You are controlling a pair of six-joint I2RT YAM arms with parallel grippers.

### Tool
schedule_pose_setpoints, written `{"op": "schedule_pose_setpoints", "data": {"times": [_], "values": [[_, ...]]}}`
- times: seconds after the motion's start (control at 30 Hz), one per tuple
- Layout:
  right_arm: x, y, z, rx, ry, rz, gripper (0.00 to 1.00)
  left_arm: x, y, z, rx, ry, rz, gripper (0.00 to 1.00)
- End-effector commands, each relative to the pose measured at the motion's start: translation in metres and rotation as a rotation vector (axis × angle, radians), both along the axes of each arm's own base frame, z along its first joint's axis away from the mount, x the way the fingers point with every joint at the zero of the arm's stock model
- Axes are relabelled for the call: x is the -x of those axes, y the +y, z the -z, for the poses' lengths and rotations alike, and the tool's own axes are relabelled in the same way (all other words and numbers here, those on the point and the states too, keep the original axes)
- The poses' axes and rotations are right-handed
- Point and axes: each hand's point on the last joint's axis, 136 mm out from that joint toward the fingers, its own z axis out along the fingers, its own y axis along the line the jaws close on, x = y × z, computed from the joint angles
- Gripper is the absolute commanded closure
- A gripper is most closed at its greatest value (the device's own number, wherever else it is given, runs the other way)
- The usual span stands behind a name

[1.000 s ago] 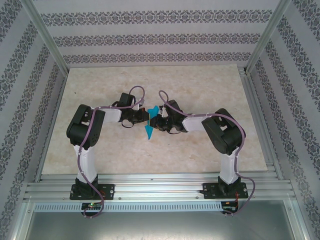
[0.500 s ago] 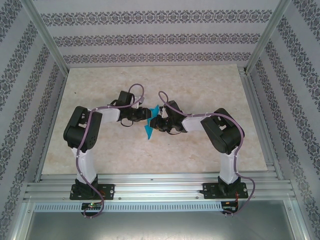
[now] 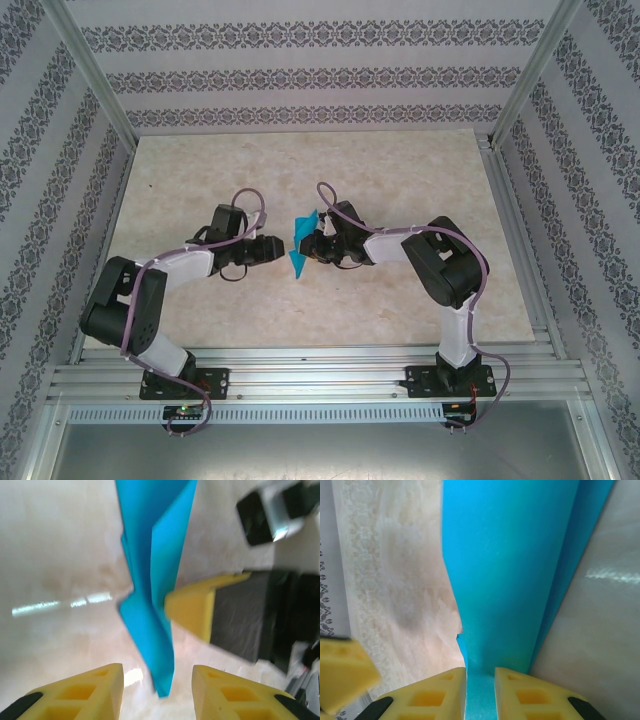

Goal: Fold a paper plane with a square sheet of paper (fold left side to right side)
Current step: Fold the wing for the fifth time at the center of the table.

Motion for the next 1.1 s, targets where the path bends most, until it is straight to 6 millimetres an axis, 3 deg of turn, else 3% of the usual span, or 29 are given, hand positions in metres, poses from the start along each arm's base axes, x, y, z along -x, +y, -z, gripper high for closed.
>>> {"op": "schedule_pose_setpoints", "data": {"times": [0.0, 0.2, 0.43, 0.7, 1.07], "values": [[-0.003, 0.004, -0.006, -0.005, -0.014, 0.018, 0.78, 0.004, -0.019, -0.021, 0.045, -0.089, 0.02, 0.59], [-0.004, 0.002, -0.007, -0.009, -0.011, 0.029, 0.77, 0.018, -0.048, -0.022, 0.01, -0.128, 0.076, 0.54], [-0.004, 0.005, -0.008, -0.031, 0.002, 0.04, 0.77, 0.015, -0.048, 0.003, -0.052, -0.097, 0.056, 0.54], [-0.004, 0.005, -0.008, -0.04, 0.011, 0.046, 0.78, 0.001, -0.06, 0.01, -0.071, -0.104, 0.064, 0.55], [-0.004, 0.007, -0.012, -0.052, 0.011, 0.043, 0.78, -0.009, -0.053, 0.034, -0.157, -0.088, 0.041, 0.62]]}}
